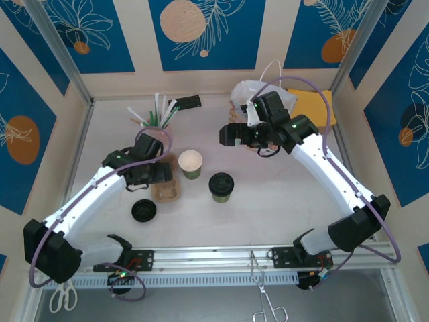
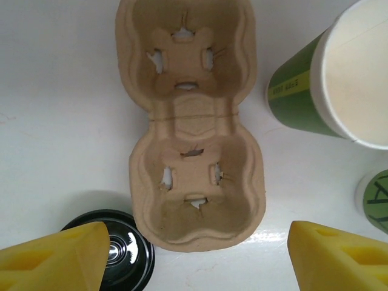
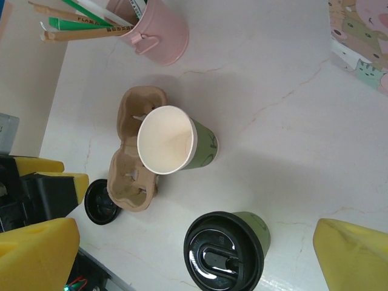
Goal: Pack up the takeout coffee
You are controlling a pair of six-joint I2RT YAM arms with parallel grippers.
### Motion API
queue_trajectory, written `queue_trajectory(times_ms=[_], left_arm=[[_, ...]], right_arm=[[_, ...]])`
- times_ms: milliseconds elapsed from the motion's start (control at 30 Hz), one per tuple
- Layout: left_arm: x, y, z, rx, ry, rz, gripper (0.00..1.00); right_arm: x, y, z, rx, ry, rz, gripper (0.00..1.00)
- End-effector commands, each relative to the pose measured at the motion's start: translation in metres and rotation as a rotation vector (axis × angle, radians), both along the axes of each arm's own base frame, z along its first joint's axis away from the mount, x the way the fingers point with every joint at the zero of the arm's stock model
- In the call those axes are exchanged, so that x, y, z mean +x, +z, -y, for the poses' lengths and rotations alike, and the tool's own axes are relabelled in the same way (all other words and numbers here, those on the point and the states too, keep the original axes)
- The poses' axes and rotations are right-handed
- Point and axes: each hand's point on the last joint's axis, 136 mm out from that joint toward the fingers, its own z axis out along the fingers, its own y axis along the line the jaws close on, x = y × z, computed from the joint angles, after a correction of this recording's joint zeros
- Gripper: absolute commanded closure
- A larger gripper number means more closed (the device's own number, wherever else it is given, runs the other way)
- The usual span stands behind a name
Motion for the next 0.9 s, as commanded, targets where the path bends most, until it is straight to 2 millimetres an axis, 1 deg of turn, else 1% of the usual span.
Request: queue_trajectory(times_ms=[0, 100, 200, 333, 467, 567, 667, 767, 867], left_arm=[[0.004, -0.006, 0.004, -0.016, -0.003, -0.014, 0.23], [0.008, -0.004, 0.007, -0.029, -0.007, -0.009, 0.23], [0.012, 0.003, 0.012, -0.049, -0.020, 0.006, 0.22], [0.017, 0.020, 0.026, -0.118, -0.052, 0.039, 0.22], [0.023, 0.034, 0.040, -0.195, -0.072, 0.063, 0.22], [0.026, 0.043, 0.052, -0.257, -0.091, 0.076, 0.22], [0.027, 0.052, 0.059, -0.293, -0.102, 0.089, 0.22], [0.026, 0.057, 0.060, -0.297, -0.108, 0.094, 0.21], [0.023, 0.061, 0.057, -0.292, -0.107, 0.102, 0.21]], right_arm=[[0.010, 0.008, 0.009, -0.038, -0.050, 0.034, 0.01], [0.021, 0.023, 0.027, -0.046, -0.097, 0.075, 0.01], [0.036, 0.044, 0.052, -0.043, -0.149, 0.138, 0.01], [0.064, 0.062, 0.101, -0.026, -0.272, 0.194, 0.01], [0.096, 0.081, 0.141, 0.042, -0.369, 0.242, 0.02], [0.121, 0.086, 0.173, 0.073, -0.450, 0.245, 0.01], [0.146, 0.085, 0.192, 0.138, -0.482, 0.231, 0.01], [0.170, 0.079, 0.202, 0.220, -0.471, 0.196, 0.01], [0.190, 0.071, 0.203, 0.299, -0.435, 0.138, 0.01]])
